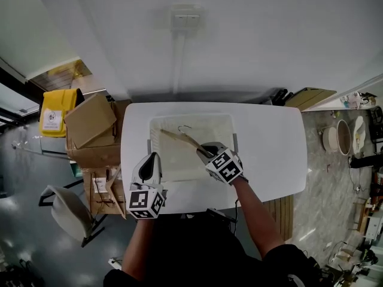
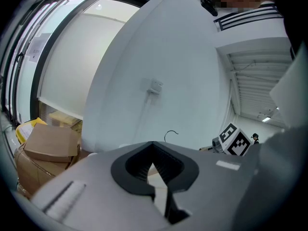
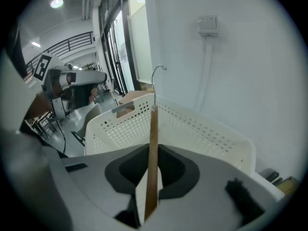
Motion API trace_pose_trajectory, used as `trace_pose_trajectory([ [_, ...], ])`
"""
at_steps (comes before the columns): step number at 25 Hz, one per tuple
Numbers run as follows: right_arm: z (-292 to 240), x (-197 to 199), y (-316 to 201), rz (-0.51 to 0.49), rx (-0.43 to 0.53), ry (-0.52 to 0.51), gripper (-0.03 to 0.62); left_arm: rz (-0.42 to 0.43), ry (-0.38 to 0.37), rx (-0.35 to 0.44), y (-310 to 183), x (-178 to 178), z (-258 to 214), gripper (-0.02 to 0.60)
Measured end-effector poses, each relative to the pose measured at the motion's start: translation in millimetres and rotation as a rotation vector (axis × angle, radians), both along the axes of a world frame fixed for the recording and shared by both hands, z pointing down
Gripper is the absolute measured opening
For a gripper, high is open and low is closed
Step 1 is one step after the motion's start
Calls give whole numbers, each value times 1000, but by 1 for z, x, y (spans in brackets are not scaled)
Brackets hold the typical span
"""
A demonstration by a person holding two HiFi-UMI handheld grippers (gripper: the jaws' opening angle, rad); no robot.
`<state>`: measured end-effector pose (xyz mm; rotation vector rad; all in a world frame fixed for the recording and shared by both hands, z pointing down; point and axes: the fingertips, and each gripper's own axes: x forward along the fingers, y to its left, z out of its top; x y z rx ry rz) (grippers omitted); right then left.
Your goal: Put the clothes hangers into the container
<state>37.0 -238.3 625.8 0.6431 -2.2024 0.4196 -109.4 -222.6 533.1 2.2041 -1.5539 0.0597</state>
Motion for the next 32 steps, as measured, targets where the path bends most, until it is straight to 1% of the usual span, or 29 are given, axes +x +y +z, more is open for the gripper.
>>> trace_pose_trajectory([
  [7,2,-1,-1,-10,1,6,61,-6,10,-8,1,-2,3,6],
  [12,2,-5,2,-31,16,24,61,6,8,-2,3,-1,0,6],
  [18,3,-8,11,-78,55,56,61,4,10,3,14,1,-2,6],
  [21,4,-7,14,-117,83,94,61,-1,11,8,19,0,-3,6],
  [25,1,-13,22,-165,116,108,63,-9,11,18,26,-3,-8,6],
  [32,5,-19,35,-228,131,135,71,-15,18,32,39,-5,-12,6],
])
